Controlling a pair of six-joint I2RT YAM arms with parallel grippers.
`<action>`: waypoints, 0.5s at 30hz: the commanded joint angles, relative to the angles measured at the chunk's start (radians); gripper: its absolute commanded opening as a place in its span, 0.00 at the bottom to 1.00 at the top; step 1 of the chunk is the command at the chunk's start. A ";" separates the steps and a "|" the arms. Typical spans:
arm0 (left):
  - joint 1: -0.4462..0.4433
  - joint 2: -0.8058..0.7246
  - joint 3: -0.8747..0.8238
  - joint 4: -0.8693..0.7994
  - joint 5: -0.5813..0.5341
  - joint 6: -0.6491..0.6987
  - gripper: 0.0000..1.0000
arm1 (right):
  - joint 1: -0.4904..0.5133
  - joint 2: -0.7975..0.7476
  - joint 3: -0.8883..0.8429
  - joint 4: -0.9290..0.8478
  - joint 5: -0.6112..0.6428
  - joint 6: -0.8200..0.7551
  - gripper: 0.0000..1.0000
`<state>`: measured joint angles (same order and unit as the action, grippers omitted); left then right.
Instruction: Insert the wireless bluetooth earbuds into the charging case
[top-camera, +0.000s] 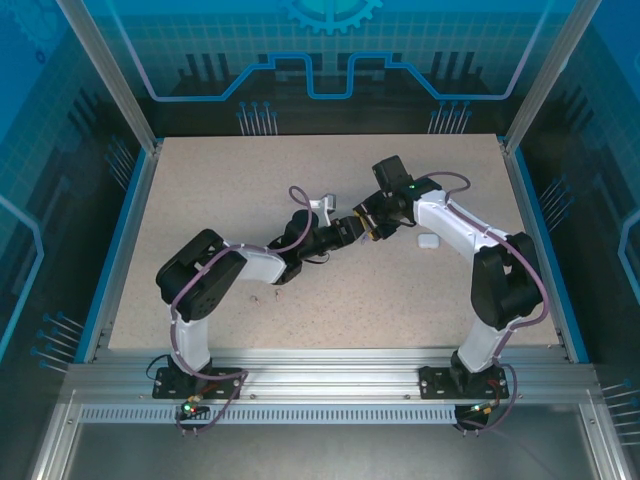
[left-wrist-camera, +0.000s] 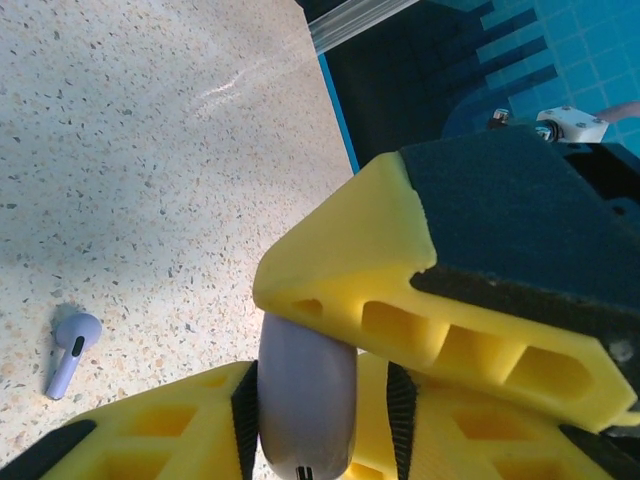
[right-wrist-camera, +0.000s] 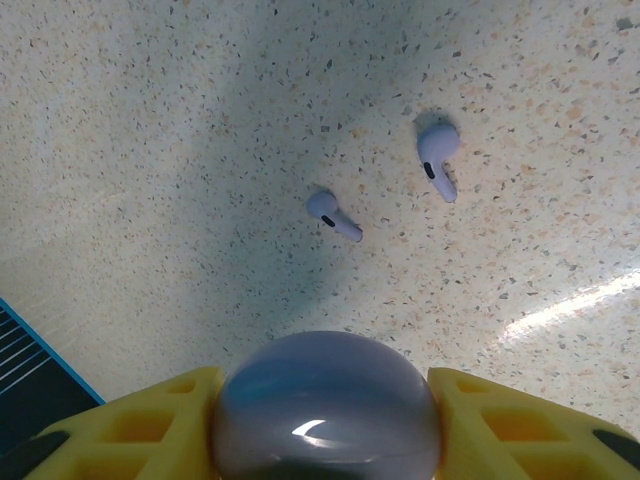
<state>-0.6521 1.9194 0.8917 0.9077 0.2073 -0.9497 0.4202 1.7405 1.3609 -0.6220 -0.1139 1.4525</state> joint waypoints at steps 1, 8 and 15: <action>-0.009 0.026 0.030 0.043 0.004 -0.009 0.37 | 0.009 -0.032 -0.009 -0.001 -0.012 0.015 0.48; -0.009 0.036 0.032 0.049 0.003 -0.012 0.32 | 0.009 -0.027 -0.011 0.004 -0.017 0.014 0.48; -0.009 0.044 0.033 0.057 -0.002 -0.017 0.25 | 0.009 -0.029 -0.009 0.002 -0.016 0.013 0.48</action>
<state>-0.6521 1.9446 0.8963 0.9325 0.2077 -0.9688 0.4198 1.7378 1.3556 -0.6151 -0.1097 1.4559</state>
